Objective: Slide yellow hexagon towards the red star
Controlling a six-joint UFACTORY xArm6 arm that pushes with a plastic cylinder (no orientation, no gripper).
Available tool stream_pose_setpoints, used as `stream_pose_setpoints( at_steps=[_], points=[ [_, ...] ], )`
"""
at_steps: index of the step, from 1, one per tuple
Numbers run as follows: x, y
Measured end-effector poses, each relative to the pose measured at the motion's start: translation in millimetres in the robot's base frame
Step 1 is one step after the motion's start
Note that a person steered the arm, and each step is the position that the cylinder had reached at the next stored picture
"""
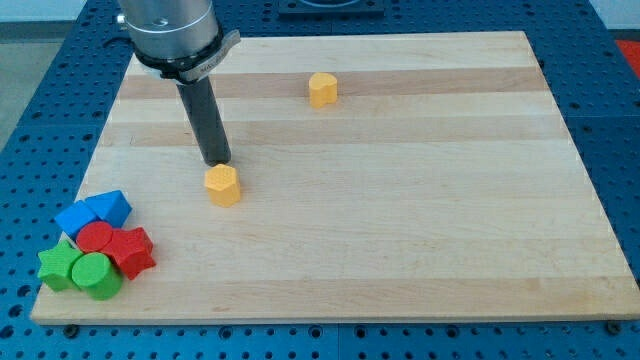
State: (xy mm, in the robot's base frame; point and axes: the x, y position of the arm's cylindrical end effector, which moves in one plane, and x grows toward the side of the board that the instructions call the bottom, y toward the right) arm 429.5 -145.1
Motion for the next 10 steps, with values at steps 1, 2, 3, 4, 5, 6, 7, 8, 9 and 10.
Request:
stream_pose_setpoints(
  at_steps=[1, 2, 3, 4, 5, 6, 7, 8, 9, 10],
  points=[
    [0.0, -6.5],
    [0.0, -7.9],
    [11.8, -7.9],
    [27.7, -7.6],
    [49.9, -7.6],
    [54.6, -7.6],
    [45.8, -7.3],
    [34.8, 19.9],
    [36.4, 56.4],
    [41.9, 62.1]
  ],
)
